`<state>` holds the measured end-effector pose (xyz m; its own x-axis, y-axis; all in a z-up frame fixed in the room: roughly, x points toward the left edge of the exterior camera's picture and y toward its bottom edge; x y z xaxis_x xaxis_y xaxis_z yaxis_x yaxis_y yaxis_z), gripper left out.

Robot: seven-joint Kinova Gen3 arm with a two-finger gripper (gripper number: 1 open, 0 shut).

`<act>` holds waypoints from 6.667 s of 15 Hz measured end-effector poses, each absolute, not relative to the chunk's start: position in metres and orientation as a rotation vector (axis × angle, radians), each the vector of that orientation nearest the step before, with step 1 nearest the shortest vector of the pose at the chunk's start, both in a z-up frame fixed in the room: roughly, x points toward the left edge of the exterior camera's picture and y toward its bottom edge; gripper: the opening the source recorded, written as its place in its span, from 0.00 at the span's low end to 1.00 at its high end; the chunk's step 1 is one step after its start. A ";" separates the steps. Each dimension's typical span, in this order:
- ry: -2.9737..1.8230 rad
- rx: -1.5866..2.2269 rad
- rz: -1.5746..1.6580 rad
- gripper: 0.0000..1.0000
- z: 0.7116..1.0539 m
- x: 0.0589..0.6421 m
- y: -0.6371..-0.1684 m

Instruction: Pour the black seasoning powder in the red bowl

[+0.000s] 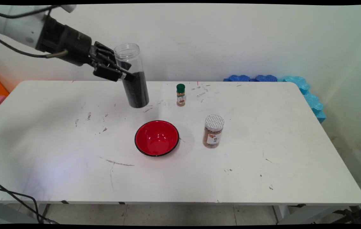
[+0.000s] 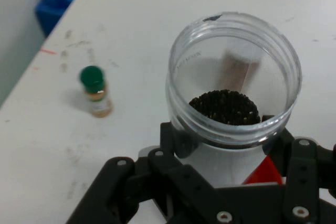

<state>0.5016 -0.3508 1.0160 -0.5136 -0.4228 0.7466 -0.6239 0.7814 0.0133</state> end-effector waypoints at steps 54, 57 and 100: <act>-1.750 1.668 -0.484 0.00 0.876 0.389 -0.315; -1.671 1.745 -0.538 0.00 0.872 0.395 -0.318; -0.696 2.236 -1.041 0.00 0.846 0.418 -0.345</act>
